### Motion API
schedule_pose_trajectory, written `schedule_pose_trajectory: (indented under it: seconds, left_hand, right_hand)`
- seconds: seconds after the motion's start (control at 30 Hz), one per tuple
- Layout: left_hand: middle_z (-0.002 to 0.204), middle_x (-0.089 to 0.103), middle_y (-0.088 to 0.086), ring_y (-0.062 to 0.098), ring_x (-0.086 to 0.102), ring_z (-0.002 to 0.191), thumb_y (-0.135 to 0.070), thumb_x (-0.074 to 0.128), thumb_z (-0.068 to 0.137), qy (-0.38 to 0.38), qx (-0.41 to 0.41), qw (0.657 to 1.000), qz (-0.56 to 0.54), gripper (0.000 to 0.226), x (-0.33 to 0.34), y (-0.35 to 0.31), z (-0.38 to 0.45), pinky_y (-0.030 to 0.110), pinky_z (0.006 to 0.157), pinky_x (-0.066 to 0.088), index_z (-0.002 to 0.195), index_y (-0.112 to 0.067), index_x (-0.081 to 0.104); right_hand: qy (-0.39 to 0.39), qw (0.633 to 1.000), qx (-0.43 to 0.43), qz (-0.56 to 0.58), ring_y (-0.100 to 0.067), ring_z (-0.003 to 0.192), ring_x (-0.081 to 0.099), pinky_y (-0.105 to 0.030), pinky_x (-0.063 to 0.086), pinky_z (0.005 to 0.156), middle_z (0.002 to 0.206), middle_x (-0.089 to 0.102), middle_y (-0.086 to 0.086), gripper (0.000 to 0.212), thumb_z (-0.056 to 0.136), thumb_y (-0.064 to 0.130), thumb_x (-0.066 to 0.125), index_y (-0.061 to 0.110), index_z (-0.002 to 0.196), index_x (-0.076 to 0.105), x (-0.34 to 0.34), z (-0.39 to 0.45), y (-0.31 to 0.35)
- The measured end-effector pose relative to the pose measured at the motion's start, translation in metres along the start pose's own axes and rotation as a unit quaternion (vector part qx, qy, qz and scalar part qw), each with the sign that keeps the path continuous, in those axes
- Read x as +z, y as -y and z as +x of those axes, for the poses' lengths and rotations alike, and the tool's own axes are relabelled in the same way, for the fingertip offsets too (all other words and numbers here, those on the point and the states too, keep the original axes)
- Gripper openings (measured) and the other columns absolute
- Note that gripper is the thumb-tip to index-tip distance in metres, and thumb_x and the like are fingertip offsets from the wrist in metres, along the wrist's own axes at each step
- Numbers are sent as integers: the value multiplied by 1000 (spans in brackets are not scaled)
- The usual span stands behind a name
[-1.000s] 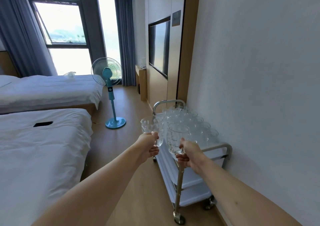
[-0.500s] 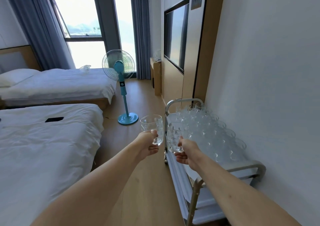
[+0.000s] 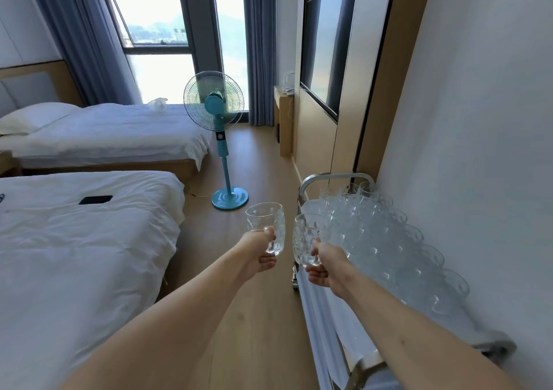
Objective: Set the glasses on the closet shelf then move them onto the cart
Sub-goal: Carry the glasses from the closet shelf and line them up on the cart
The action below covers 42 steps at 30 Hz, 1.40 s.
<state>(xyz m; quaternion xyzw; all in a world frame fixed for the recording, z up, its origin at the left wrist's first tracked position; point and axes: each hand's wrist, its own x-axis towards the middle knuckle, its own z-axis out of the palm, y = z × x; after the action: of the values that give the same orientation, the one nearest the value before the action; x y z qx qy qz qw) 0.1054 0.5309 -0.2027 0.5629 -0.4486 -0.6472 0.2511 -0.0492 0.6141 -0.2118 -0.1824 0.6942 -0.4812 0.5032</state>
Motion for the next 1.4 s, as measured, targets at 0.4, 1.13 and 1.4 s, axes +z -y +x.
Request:
schedule_pose_trajectory:
  seconds: [0.4,1.13,1.4]
  left_hand:
    - [87,59,16,25,57,74,-40,50,105,67,-19,996,63,29,-35,-45,149,30,63,56,107,-13,60]
    - [62,46,6,16,38,45,-36,53,104,187,-87,973,108,27,-39,-97,330,28,58,46,96,-11,59]
    - [72,49,8,16,39,49,-37,54,104,190,-78,971,124,27,19,-98,389,31,68,50,101,-11,62]
  right_hand:
    - [-72,996,41,45,-21,56,49,-31,52,54,77,57,-17,35,106,36,47,3,101,58,75,107,20]
    - [-191,968,94,131,-20,57,45,-34,50,60,76,54,-15,40,105,43,47,6,96,58,129,226,41]
    - [-205,965,93,134,-22,59,45,-34,49,61,75,54,-14,40,105,40,48,3,100,61,90,307,34]
